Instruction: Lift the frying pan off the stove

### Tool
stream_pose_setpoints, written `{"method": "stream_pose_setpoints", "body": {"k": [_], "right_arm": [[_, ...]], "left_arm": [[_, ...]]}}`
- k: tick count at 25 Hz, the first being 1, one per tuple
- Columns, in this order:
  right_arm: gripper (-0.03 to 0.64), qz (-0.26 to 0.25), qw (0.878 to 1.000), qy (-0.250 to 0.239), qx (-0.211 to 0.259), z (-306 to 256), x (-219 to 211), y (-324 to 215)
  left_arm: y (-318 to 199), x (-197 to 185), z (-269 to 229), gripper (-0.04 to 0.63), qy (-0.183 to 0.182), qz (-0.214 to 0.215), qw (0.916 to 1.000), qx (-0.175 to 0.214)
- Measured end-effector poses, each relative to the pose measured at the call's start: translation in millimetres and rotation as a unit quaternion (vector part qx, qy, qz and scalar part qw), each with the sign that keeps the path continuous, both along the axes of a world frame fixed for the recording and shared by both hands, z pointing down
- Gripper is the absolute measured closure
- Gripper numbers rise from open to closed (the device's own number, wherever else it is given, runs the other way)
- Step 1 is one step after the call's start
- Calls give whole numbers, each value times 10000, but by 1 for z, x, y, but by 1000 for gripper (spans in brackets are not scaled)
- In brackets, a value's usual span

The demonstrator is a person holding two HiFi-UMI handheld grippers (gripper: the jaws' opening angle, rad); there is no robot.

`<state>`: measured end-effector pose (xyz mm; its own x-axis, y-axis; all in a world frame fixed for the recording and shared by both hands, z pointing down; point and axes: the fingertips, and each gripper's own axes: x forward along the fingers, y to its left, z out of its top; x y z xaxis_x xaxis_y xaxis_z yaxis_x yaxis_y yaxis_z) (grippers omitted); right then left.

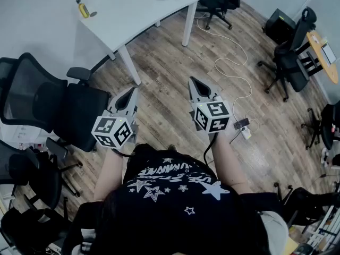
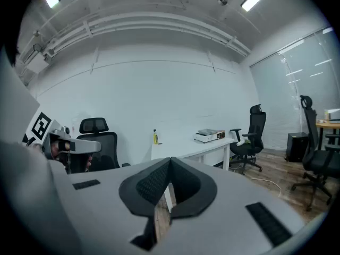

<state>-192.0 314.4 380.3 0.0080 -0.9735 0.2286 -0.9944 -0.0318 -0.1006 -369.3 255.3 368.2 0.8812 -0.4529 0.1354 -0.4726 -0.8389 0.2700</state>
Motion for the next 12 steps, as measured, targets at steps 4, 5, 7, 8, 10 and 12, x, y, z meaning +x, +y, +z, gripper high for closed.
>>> {"method": "stream_pose_setpoints", "body": {"k": [4,5,7,8,10,12], "right_arm": [[609,-16,10000,10,-9,1,4,4],[609,-18,10000,18,-17,2,6,4],[609,-21,10000,39,-39,2,7,5],[609,-22,10000,42,-46,3,8,5],[609,-14,10000,36,-46,4,9,5],[609,5,10000,20,-41,4,12,7]], "left_arm": [[3,8,-1,588,-5,46,10000,23],[4,11,-1,588,-9,60,10000,31],[4,15,-2,588,-9,81,10000,37],[4,16,-1,588,-12,89,10000,34],[5,19,1,588,-28,113,9999,20],[6,22,3,588,-51,139,9999,-10]]}}
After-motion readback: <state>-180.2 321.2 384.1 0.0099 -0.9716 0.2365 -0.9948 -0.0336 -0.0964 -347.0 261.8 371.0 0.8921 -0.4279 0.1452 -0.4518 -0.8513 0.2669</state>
